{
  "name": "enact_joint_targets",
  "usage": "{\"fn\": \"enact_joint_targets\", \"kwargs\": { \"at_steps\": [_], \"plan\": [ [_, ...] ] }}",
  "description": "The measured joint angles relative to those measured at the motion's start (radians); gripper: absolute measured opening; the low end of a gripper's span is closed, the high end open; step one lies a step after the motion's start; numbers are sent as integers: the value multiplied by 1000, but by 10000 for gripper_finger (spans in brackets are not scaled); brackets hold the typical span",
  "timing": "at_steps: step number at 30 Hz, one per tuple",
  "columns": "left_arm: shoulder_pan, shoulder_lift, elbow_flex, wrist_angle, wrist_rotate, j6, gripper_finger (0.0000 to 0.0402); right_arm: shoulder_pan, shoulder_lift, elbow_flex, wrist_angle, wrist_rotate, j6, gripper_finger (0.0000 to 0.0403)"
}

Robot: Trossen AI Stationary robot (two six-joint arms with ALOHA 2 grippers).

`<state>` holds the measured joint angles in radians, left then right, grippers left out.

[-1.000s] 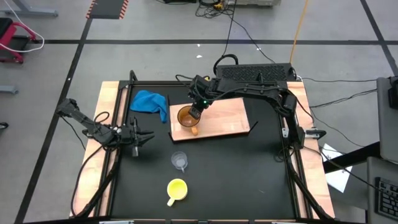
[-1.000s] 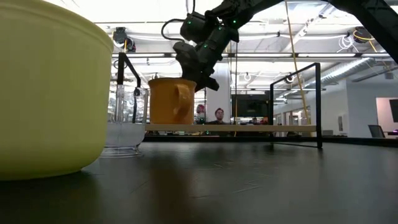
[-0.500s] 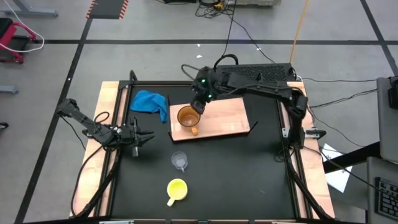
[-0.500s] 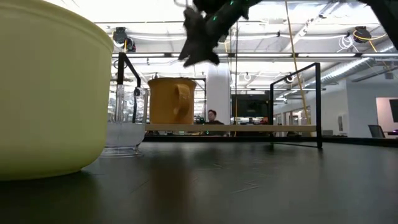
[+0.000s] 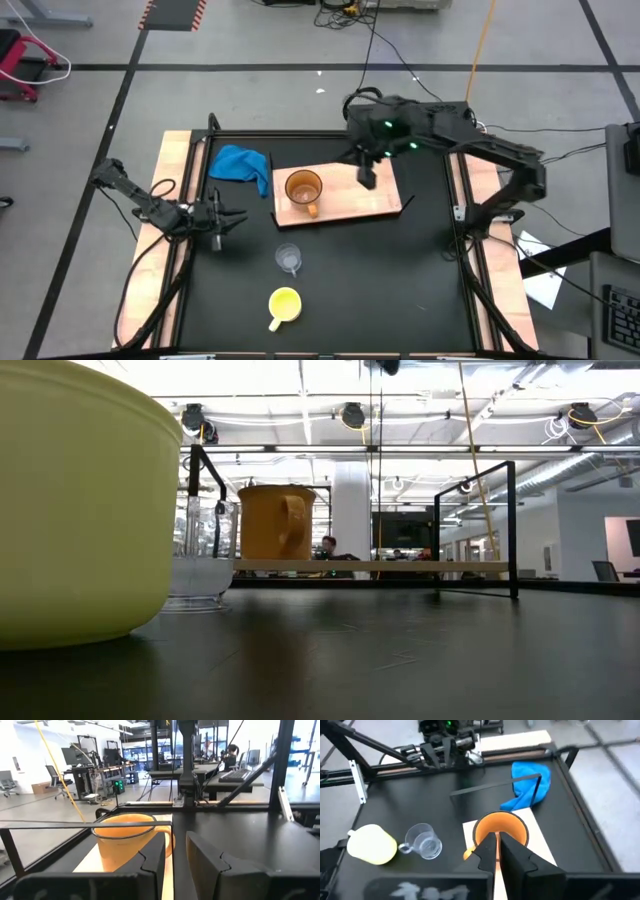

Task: Stack small to large cups/mugs on shelf
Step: Put the yellow mug on the shelf

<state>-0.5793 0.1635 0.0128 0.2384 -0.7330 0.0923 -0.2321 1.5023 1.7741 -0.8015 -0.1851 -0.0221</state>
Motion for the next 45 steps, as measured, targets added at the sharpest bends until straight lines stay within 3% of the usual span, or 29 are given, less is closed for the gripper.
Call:
{"fn": "enact_joint_targets", "kwargs": {
  "at_steps": [7,19,24,29,34,45],
  "plan": [
    [0,0,0,61,5,18,81,101,-248,-281,159,105,7,1],
    [0,0,0,59,7,-15,81,254,-578,-807,529,107,70,0],
    [0,0,0,57,7,-15,81,312,-667,-981,684,112,115,0],
    [0,0,0,53,7,-18,81,376,-728,-1110,740,206,118,0],
    [0,0,0,41,8,-39,81,435,-794,-1253,935,215,122,0],
    [0,0,0,-22,11,-69,81,444,-879,-1457,1177,217,107,0]
  ]
}}
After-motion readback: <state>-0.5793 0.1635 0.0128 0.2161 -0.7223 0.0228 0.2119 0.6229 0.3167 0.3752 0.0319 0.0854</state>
